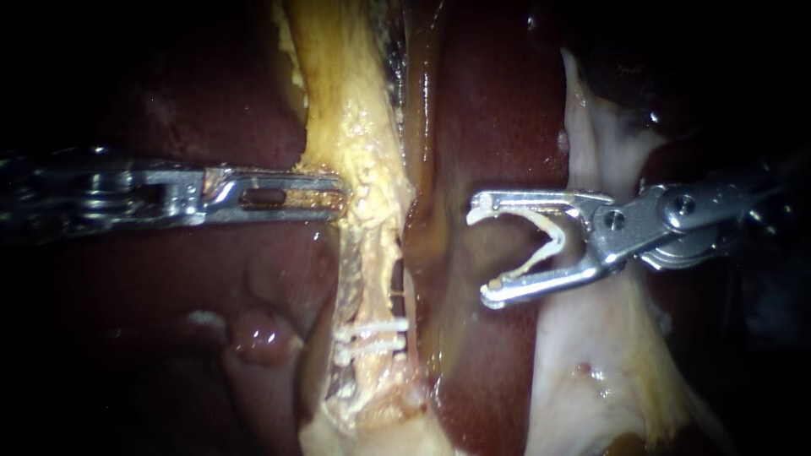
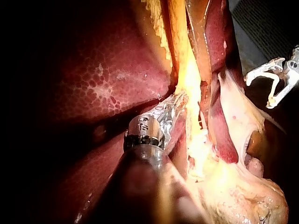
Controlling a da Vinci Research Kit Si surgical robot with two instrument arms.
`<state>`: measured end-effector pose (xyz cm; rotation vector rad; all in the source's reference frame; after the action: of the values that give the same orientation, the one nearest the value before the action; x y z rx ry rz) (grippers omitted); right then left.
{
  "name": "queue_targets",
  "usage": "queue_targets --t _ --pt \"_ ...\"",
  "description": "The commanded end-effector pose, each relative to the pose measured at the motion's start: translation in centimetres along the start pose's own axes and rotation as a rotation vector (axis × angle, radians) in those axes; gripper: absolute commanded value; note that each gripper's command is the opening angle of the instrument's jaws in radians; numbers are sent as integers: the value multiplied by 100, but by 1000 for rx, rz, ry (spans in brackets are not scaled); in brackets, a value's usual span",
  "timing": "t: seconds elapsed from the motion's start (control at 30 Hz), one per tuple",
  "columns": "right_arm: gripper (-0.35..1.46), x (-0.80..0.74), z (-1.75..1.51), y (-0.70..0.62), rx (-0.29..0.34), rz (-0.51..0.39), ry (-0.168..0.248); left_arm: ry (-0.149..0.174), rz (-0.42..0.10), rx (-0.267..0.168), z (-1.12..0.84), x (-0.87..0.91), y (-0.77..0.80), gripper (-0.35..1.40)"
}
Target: Clipping third clip left tube
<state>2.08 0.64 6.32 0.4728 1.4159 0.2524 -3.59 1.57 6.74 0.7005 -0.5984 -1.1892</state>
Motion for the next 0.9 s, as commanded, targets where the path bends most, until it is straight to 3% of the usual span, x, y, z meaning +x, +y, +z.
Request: queue_targets --t 0.03,0.13,0.2,0.37,0.43,0.63,0.9 --pt "60 0 0 -1 0 0 0 1 0 0 -1 0 0 -35" --pt "60 -3 2 -3 2 -4 -12 3 1 2 -7 1 1 -35" --pt "59 -8 8 -6 28 0 -47 8 1 6 -15 -1 1 -35" --pt "59 -27 38 -10 102 126 -206 -1 -3 -12 -55 -10 -1 -35" --pt "58 -40 55 -12 125 164 -241 -16 -6 -17 -74 -14 -1 -35" --pt "57 -85 97 -7 150 263 -256 -48 -13 -16 -114 -16 -2 -35" --pt "56 -126 126 27 145 327 -267 -53 -24 -20 -127 -12 -11 -35"
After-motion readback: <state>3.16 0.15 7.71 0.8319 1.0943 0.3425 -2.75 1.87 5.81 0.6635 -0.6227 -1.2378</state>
